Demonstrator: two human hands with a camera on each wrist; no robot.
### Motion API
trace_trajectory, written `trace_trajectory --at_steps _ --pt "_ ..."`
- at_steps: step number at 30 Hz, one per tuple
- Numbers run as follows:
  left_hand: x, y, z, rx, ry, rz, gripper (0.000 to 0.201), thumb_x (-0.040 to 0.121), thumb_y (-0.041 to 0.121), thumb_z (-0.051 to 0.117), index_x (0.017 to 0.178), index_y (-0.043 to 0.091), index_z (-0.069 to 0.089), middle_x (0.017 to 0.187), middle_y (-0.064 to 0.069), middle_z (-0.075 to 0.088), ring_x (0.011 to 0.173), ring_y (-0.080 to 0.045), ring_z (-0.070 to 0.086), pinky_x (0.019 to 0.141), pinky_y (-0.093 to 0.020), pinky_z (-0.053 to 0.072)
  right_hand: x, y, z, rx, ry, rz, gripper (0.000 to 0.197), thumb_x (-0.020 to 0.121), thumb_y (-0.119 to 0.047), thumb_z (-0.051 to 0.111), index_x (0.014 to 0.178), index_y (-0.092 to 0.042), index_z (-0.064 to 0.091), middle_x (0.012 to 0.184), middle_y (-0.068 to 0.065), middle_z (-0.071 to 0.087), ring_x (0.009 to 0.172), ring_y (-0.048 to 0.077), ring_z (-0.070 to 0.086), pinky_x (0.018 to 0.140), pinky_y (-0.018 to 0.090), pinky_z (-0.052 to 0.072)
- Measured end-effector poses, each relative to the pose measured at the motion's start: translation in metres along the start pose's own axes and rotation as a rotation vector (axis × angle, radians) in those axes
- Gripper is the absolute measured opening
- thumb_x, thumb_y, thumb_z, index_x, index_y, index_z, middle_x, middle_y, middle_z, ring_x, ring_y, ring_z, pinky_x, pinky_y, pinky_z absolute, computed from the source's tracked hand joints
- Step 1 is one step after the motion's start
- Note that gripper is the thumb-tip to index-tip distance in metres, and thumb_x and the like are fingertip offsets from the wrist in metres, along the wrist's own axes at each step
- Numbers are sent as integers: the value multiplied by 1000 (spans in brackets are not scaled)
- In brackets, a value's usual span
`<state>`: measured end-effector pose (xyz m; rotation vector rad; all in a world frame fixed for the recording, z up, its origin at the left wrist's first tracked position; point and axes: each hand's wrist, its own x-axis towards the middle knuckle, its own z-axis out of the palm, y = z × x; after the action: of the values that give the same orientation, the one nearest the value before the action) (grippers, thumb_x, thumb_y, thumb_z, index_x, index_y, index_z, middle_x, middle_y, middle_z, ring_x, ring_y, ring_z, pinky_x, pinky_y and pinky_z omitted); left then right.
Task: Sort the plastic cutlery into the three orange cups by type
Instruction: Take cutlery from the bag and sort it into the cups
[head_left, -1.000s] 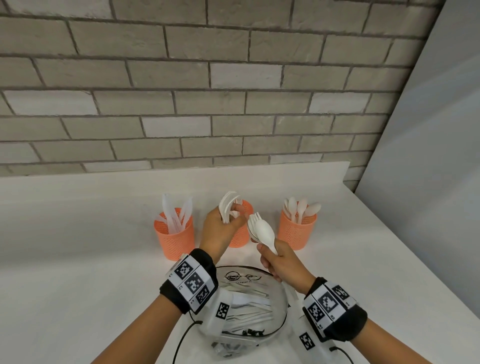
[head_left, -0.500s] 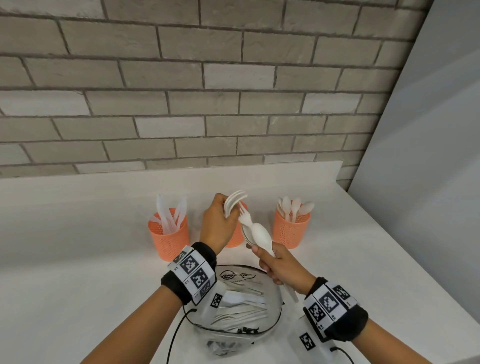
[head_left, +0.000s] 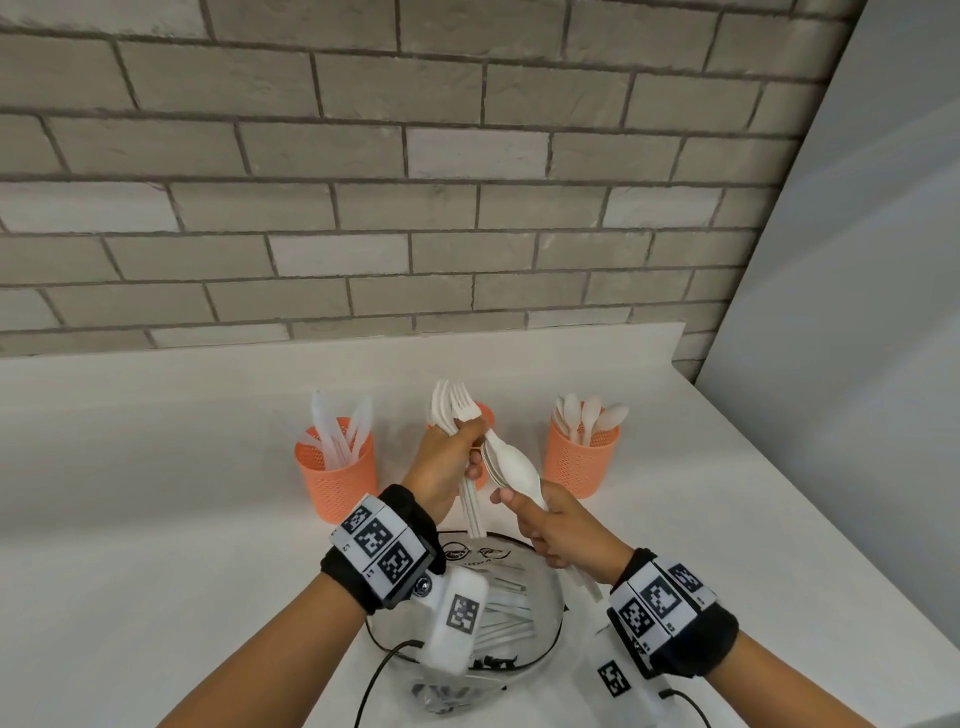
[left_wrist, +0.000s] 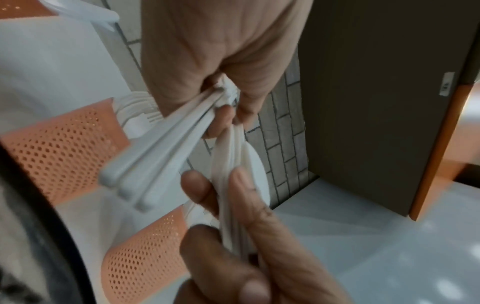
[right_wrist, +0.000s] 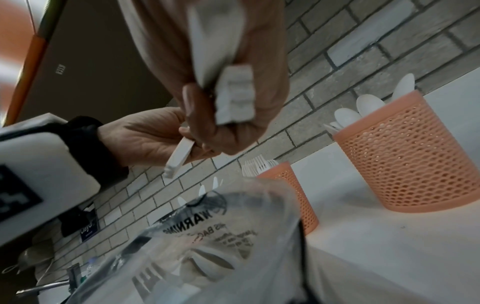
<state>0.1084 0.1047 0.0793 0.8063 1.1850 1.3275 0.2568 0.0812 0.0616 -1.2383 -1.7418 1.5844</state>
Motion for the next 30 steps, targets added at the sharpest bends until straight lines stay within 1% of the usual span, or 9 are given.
trace_trajectory --at_steps 5,8,10,12,15,18,23,26,30 --pt "13 16 -7 -215 87 -34 24 96 16 39 82 7 56 63 -4 69 49 -9 63 61 -27 52 -5 4 -17 -47 -54 54 35 93 -48 41 107 -20 56 54 -7 32 37 1 26 35 14 20" --pt "20 23 -18 -319 122 -25 20 97 14 41 82 8 52 48 0 62 47 -11 64 62 -31 53 -7 8 -24 -24 -54 74 37 97 -45 35 107 -18 57 55 -7 32 37 2 25 35 14 19" --pt "24 23 -24 -271 115 -11 16 97 12 43 83 11 52 44 2 47 41 -11 53 53 -28 49 -5 10 -31 -17 -17 46 30 98 -39 35 104 -18 55 57 -7 34 38 1 28 37 14 24" --pt "29 17 -25 -109 94 24 14 95 12 48 82 10 53 42 4 39 36 -8 42 42 -21 42 -1 12 -42 -11 55 -7 18 98 -31 40 105 -19 52 60 -6 37 40 1 34 40 15 31" --pt "34 11 -25 89 105 85 26 91 24 57 69 10 54 37 7 40 34 -6 40 43 -20 40 8 8 -60 79 222 -93 5 96 -18 48 96 -22 51 62 -3 38 39 0 35 39 14 31" --pt "44 18 -19 88 223 143 45 94 35 50 56 13 45 33 6 45 35 -9 44 46 -20 44 24 -5 -79 246 497 -240 13 92 -15 56 80 -19 56 51 -7 45 35 0 37 36 14 28" --pt "62 38 -1 46 322 330 43 94 36 48 57 16 46 35 7 48 39 -8 48 58 -27 45 61 -27 -104 385 876 -381 31 85 -17 65 58 -15 51 45 -9 52 37 0 48 40 13 38" --pt "72 45 8 78 347 410 45 93 34 51 53 16 41 33 8 41 40 -9 42 57 -26 40 85 -27 -111 499 939 -379 39 87 -22 63 54 -16 42 40 -8 42 33 2 41 39 18 35" --pt "85 36 15 30 381 382 47 93 34 51 52 16 38 35 9 39 40 -9 41 54 -25 39 104 -13 -108 499 919 -326 45 88 -25 62 51 -13 39 36 -6 40 30 2 39 37 14 35"
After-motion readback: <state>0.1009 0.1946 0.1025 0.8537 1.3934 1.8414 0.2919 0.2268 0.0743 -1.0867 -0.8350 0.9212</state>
